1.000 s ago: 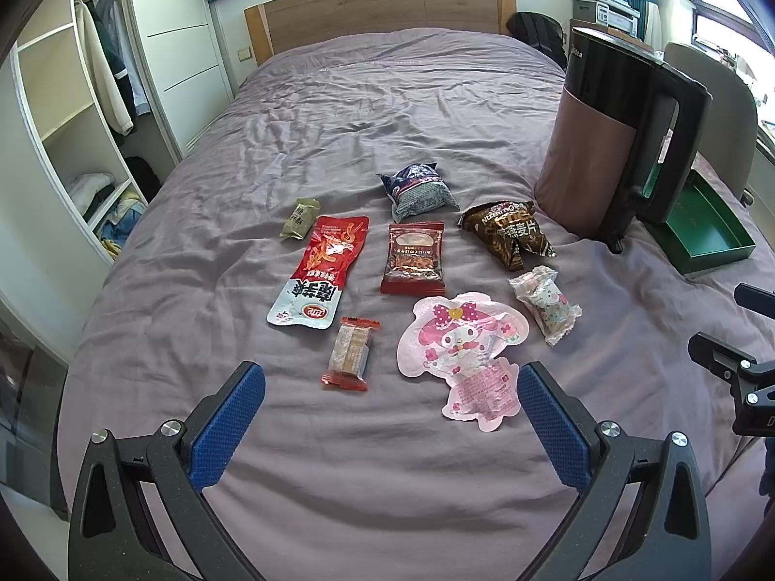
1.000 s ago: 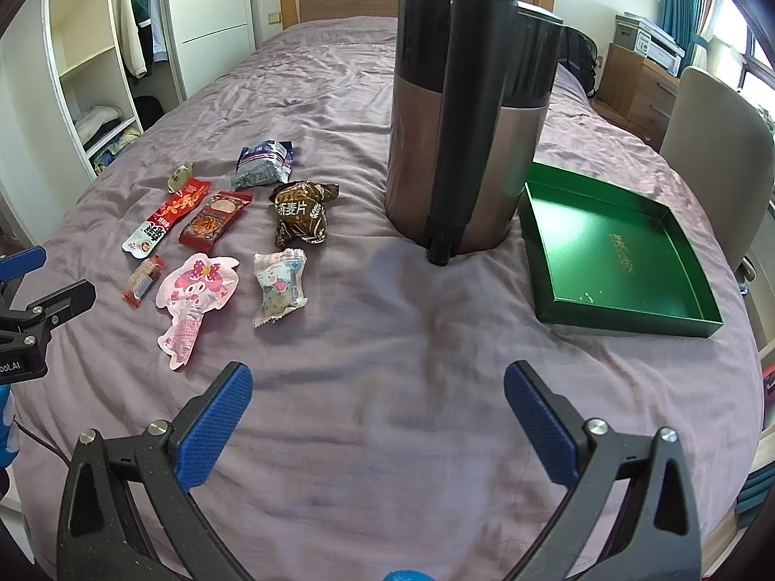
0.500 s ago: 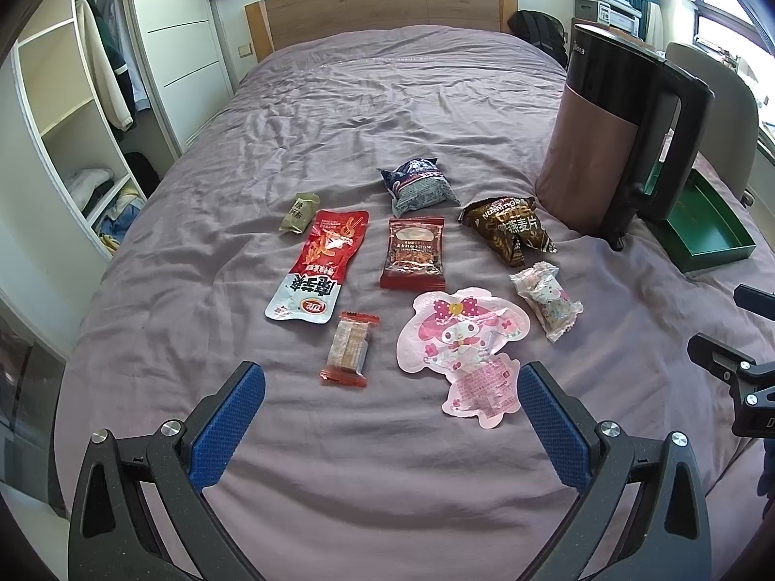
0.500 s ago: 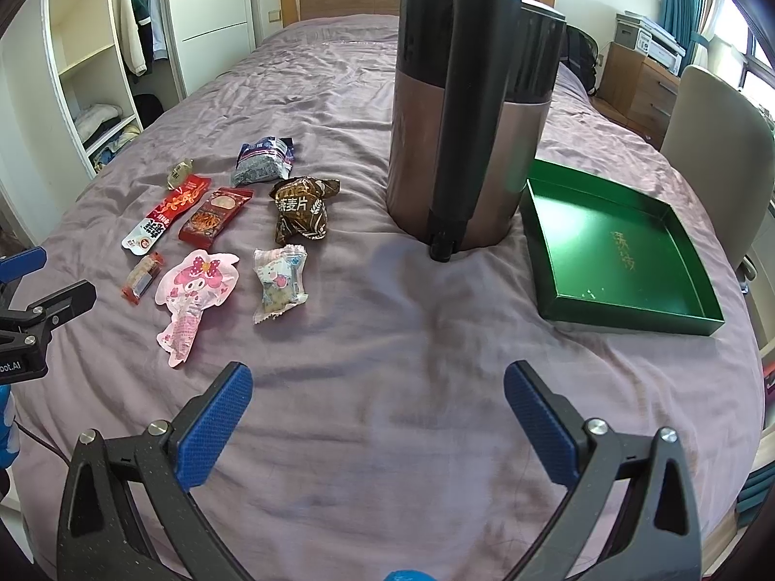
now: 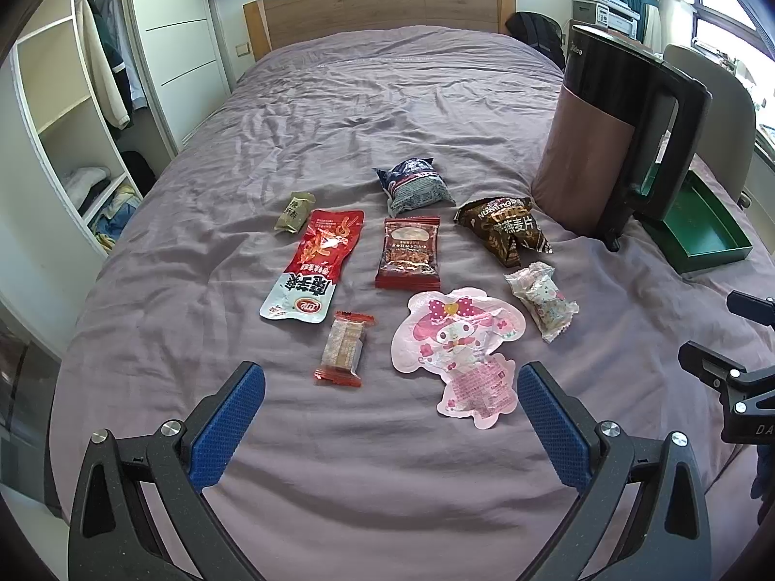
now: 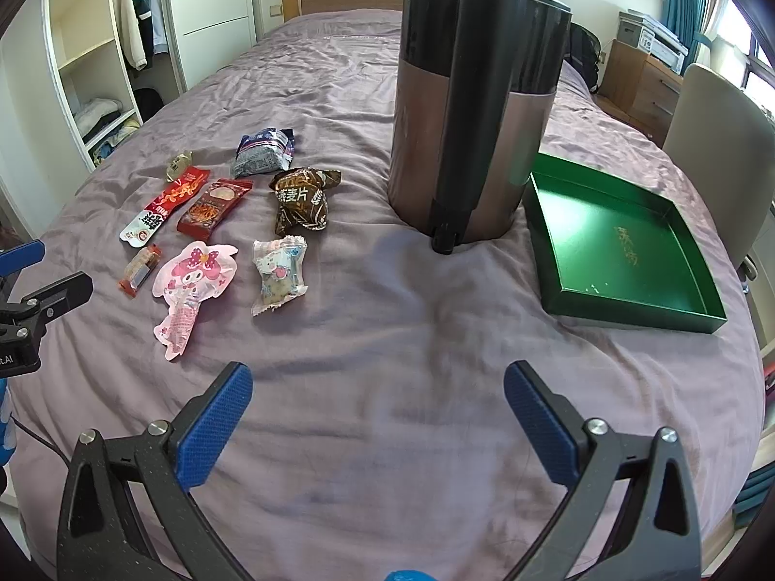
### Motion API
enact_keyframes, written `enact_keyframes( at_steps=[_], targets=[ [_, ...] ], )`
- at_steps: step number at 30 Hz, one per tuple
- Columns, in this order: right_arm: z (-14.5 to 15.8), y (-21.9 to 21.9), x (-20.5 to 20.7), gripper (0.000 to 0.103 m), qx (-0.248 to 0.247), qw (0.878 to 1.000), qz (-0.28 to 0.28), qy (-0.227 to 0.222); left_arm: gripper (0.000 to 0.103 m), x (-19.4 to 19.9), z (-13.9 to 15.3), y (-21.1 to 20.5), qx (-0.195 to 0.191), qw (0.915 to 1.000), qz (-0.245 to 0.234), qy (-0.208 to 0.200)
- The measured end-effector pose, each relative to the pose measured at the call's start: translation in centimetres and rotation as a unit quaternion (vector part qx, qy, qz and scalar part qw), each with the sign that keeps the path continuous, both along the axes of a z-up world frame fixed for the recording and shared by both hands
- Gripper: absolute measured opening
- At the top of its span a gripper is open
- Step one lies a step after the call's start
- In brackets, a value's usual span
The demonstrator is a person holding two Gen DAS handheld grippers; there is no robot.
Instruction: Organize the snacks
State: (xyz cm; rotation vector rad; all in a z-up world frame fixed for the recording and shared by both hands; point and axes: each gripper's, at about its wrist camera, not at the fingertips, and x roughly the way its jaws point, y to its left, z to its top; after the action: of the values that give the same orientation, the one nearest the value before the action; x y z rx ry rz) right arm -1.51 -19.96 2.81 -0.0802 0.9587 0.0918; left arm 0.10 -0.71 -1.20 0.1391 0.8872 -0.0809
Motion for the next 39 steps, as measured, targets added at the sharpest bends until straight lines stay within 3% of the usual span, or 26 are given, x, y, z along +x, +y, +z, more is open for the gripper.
enact_keyframes(
  at_steps=[17,39],
  targets=[
    [-0.05,0.03,0.08,0.103,0.0,1.0,0.002,0.003,0.102,0.11,-0.37,0.3,-0.018,0.9998,-0.002,0.01],
    [-0.1,0.09,0.13,0.103,0.003,1.0,0.002,0.001,0.102,0.36,-0.8,0.14,-0.001,0.9998,-0.002,0.018]
  ],
)
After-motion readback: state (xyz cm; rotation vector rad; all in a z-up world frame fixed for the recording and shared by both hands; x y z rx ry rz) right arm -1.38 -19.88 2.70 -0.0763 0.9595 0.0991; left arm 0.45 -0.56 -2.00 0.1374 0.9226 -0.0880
